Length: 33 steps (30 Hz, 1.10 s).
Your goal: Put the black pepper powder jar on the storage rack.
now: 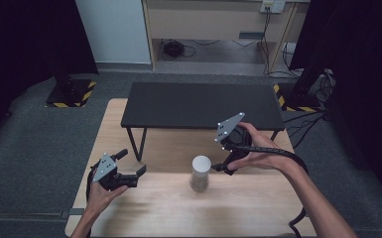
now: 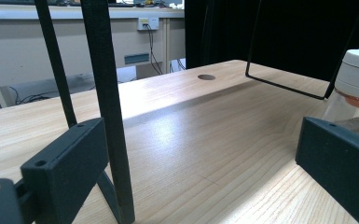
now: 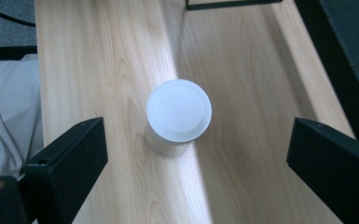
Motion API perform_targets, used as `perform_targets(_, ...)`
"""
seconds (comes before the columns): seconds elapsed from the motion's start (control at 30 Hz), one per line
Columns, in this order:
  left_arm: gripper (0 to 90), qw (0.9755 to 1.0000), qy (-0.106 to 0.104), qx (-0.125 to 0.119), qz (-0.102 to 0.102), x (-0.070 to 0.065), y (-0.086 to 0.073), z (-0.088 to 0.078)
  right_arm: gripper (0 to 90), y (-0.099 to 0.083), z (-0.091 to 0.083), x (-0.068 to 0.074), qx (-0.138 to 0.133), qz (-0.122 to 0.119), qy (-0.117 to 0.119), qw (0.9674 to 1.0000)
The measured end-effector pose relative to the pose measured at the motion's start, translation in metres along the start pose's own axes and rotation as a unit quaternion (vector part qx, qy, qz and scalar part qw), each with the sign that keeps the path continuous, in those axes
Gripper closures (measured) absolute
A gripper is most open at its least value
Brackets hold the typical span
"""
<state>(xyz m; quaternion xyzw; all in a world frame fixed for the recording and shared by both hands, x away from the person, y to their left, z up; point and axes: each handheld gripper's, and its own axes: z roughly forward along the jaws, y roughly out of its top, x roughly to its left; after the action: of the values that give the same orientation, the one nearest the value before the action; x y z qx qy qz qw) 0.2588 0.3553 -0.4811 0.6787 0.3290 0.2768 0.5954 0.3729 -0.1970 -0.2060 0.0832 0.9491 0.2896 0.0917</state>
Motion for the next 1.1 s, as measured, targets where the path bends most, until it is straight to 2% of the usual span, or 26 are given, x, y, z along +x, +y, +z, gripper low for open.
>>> perform_targets(0.57,1.8,1.0000,-0.001,0.004,0.007,0.000,0.001,0.000,5.4,0.001,0.028,0.002,0.016,0.014,0.001,0.9998)
perform_targets(1.1,1.8,1.0000,-0.001,0.002,0.005,0.000,0.001,0.000,7.3,0.020,0.056,0.008,0.051,-0.003,0.000,0.9987)
